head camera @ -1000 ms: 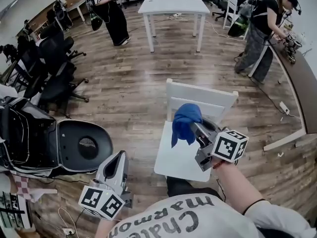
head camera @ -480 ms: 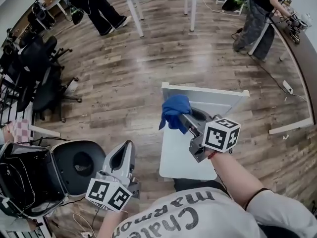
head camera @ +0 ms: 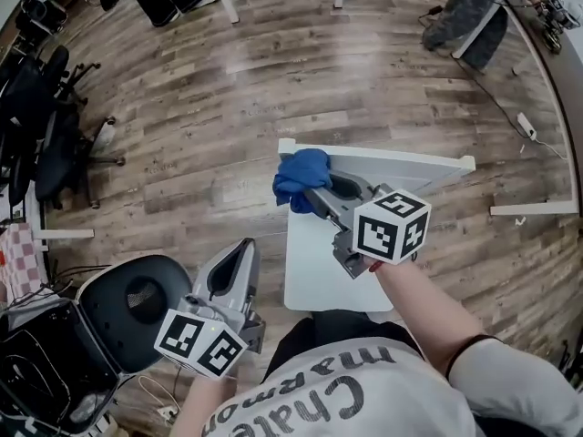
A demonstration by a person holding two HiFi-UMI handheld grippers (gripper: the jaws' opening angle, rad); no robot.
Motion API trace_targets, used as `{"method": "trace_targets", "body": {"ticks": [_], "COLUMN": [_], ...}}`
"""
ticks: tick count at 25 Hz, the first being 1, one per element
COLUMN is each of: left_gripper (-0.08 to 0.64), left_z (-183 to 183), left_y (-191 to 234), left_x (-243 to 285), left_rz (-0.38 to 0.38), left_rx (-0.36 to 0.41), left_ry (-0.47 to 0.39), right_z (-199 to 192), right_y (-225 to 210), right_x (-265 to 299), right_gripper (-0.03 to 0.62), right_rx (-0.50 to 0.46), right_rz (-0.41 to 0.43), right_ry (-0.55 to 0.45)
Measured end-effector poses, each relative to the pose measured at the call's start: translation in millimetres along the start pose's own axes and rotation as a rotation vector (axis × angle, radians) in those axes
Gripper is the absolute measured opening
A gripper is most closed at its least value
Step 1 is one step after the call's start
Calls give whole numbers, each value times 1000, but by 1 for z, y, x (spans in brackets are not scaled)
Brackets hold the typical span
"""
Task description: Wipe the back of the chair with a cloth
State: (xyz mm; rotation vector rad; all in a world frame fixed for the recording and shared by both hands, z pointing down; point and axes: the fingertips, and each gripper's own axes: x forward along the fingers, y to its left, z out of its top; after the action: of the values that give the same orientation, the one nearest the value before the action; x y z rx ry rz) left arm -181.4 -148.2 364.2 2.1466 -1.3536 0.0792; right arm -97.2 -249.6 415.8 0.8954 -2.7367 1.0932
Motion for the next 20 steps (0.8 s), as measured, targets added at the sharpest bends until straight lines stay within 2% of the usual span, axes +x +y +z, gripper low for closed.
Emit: {"method": "trace_targets", "body": {"ticks": [4,12,20], "left_gripper": [9,9,9], "left_z": [2,-14,-25], "left_y": [8,2,-28], "left_x": [14,29,43], "left_rz": [-3,-17,-87], "left_rx": [-27,-5,26], "left_ry": [3,64,107], "right_z": [0,0,6], "right_y": [1,-7,-29], "right_x": [6,-9,-46], "right_gripper": [67,67,67], "right_rx": [7,22,47], "right_rz": [31,34,-34], "right_ry": [-7,-44,-97]}}
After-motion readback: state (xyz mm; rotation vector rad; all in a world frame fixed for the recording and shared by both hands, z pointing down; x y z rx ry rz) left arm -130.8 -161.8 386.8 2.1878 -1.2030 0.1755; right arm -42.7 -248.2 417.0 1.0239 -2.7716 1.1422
